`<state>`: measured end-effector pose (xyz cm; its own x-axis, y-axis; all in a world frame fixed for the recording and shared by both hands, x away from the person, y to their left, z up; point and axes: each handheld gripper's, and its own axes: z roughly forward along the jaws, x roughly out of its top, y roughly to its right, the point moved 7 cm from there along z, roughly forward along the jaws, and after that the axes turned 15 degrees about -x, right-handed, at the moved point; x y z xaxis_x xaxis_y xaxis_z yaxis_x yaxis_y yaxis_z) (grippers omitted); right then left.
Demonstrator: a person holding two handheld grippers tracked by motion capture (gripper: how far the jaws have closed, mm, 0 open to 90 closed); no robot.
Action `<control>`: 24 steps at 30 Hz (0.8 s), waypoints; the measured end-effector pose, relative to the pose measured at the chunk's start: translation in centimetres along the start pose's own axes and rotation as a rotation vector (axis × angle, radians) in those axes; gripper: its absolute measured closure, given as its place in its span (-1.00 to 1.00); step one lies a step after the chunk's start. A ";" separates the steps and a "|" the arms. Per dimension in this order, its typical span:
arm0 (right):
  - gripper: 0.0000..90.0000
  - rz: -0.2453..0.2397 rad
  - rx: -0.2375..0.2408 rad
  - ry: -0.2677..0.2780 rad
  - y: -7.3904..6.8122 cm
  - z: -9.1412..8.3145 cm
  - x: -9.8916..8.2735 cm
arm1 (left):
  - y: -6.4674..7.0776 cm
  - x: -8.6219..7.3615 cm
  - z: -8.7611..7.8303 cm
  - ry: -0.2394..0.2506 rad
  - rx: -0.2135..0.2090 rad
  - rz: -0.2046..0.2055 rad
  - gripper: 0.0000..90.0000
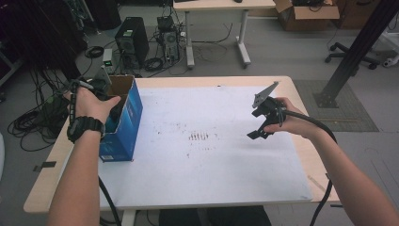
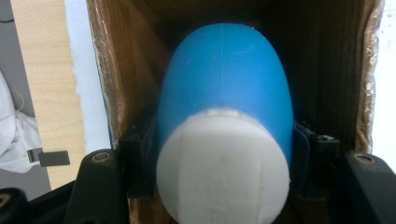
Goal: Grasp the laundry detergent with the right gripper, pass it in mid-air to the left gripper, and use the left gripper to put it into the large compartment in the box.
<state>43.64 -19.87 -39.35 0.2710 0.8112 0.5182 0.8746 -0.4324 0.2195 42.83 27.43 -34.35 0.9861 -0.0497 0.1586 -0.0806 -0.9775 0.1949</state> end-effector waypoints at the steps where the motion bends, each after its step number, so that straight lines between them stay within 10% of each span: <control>1: -0.92 0.000 0.000 0.000 0.0 0.0 0.0 | 0.0 0.0 0.0 0.000 0.001 0.000 -0.16; 24: -0.92 0.003 -0.003 0.002 -0.3 -0.8 -0.2 | 1.5 -0.1 -3.5 0.015 0.015 0.056 -0.31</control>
<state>43.03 -20.27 -38.87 0.2730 0.8092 0.5203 0.8724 -0.4362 0.2207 42.07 26.64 -30.71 0.9778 -0.1018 0.1834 -0.1338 -0.9761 0.1711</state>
